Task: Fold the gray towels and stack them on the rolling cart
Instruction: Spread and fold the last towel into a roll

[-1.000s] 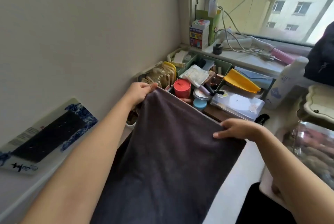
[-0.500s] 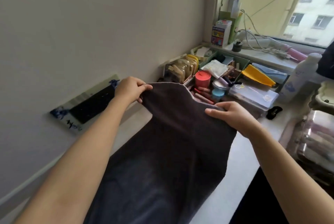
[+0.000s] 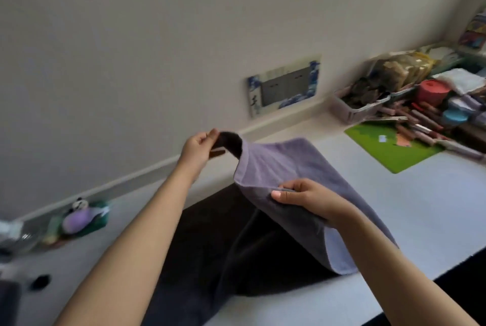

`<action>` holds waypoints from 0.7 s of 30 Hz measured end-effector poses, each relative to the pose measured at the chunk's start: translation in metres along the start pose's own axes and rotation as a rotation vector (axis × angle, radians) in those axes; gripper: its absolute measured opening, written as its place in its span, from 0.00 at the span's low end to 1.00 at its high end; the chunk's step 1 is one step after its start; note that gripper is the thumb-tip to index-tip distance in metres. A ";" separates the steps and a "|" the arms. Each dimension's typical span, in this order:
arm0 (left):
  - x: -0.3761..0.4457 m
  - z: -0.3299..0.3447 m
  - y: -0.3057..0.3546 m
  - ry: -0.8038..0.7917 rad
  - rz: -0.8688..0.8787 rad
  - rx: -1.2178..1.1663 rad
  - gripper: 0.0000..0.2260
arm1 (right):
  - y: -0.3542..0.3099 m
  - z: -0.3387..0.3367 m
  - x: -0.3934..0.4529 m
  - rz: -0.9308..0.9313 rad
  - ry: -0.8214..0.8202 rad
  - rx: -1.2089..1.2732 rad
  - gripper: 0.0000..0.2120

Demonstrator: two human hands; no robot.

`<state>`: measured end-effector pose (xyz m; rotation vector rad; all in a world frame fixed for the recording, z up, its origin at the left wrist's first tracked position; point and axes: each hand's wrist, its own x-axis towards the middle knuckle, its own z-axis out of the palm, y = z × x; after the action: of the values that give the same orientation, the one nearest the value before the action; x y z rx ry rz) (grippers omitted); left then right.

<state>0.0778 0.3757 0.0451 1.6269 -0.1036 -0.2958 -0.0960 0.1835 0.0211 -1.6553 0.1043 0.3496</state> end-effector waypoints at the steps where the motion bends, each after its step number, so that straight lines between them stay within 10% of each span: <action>1: -0.006 -0.012 -0.018 0.027 -0.072 -0.018 0.13 | 0.007 0.012 0.006 0.022 -0.011 -0.013 0.15; 5: -0.037 -0.061 -0.071 0.086 -0.205 -0.154 0.11 | 0.018 0.058 0.022 0.114 -0.086 0.005 0.12; 14: -0.077 -0.141 -0.033 0.191 0.065 -0.639 0.07 | -0.043 0.132 0.032 -0.005 -0.427 0.228 0.13; 21: -0.111 -0.212 -0.148 0.447 -0.301 -0.404 0.10 | 0.036 0.228 0.070 0.212 -0.250 -0.352 0.17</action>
<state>0.0087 0.6198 -0.0760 1.2673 0.5149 -0.1615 -0.0772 0.4129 -0.0510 -1.9366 0.0306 0.7675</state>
